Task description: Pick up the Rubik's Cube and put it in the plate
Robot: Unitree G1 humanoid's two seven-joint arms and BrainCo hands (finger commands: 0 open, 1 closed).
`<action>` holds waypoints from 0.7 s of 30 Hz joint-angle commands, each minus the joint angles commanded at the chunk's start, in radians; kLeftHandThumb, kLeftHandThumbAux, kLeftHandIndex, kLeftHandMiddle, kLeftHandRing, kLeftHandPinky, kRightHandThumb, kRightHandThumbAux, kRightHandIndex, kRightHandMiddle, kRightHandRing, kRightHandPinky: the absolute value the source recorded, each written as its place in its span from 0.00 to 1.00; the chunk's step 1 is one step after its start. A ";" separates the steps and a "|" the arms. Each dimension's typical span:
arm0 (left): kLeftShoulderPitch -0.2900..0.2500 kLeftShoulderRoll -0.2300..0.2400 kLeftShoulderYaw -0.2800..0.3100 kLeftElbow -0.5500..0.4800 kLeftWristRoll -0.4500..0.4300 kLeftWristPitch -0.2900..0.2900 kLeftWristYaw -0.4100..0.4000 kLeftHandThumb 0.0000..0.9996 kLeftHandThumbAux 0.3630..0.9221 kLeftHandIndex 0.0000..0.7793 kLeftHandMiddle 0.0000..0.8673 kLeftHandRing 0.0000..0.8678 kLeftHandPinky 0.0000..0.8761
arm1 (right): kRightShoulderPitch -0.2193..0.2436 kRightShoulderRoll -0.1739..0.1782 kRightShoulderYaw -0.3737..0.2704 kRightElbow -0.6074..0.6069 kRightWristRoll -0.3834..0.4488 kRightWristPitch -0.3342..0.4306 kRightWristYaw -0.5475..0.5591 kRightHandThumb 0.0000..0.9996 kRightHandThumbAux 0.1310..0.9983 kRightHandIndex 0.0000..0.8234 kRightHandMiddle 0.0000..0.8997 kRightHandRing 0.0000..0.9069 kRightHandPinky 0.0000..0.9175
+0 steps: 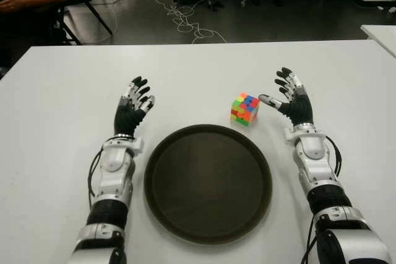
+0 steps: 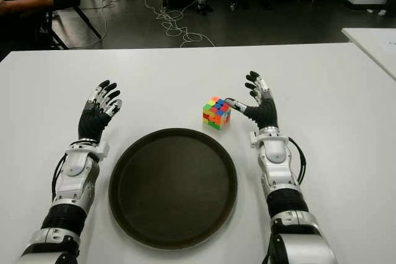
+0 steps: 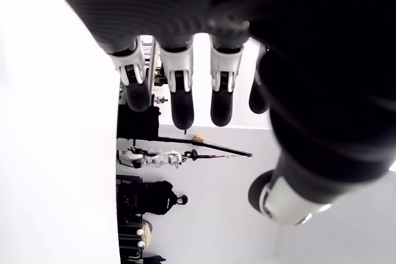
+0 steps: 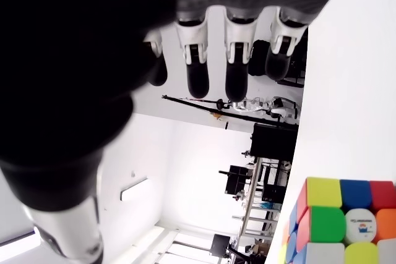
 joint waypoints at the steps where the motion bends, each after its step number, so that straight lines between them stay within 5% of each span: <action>1: 0.000 0.000 0.000 0.000 -0.001 0.001 0.000 0.00 0.75 0.16 0.18 0.13 0.09 | 0.000 0.000 0.000 0.001 0.000 -0.001 0.000 0.00 0.75 0.12 0.18 0.15 0.13; 21: 0.001 -0.001 0.001 -0.003 -0.003 0.012 0.007 0.00 0.75 0.14 0.17 0.13 0.10 | -0.002 0.000 0.000 0.009 -0.009 -0.023 -0.021 0.00 0.74 0.13 0.19 0.15 0.12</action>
